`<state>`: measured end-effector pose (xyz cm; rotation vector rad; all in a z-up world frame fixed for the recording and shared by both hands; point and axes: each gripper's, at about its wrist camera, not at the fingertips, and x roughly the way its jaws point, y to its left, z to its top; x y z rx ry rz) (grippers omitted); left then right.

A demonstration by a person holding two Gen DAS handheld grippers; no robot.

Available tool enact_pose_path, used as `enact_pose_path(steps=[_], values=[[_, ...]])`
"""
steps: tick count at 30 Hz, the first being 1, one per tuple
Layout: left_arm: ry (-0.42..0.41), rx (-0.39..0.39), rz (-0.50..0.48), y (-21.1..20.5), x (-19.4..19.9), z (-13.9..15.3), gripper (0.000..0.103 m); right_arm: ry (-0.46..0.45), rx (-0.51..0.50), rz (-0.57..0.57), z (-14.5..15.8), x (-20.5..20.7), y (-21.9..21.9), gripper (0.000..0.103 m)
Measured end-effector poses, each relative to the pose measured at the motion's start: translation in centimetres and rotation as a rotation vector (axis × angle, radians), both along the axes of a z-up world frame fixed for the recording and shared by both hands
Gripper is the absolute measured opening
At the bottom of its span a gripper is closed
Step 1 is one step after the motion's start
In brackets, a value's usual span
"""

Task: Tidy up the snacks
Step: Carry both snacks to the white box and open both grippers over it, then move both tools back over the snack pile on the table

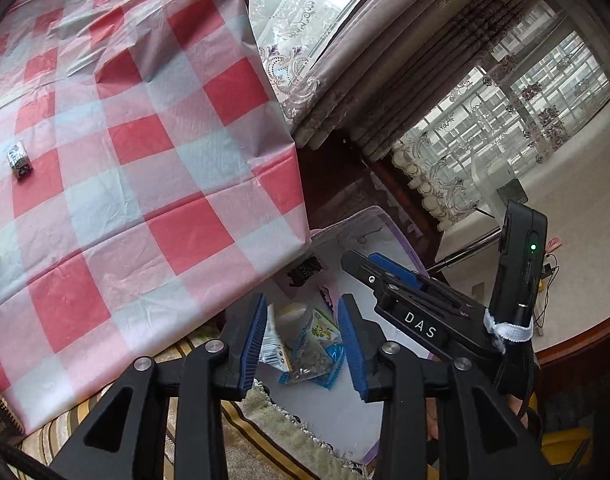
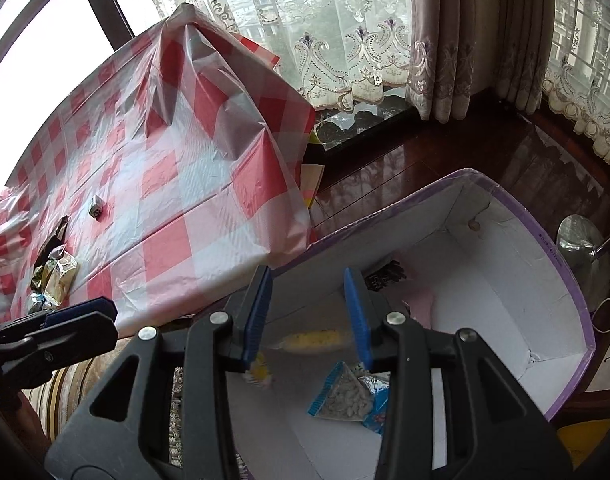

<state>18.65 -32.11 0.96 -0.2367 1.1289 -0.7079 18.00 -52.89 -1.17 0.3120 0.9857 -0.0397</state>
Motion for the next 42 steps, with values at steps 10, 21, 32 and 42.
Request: enact_pose_path(steps=[10, 21, 32, 42], values=[[0.002, -0.026, 0.038, 1.3, 0.2, 0.1, 0.043, -0.003, 0.012, 0.030, 0.7, 0.2, 1.5, 0.045], [-0.032, -0.024, 0.146, 5.4, 0.1, 0.5, 0.043, -0.005, 0.029, 0.101, 1.7, 1.0, 5.6, 0.050], [-0.067, -0.020, 0.286, 11.3, -0.4, 1.2, 0.043, -0.023, 0.027, 0.184, 2.9, 1.5, 10.7, 0.050], [-0.076, -0.024, 0.428, 17.6, -1.2, 1.1, 0.043, -0.014, -0.019, 0.266, 3.1, 2.2, 15.5, 0.055]])
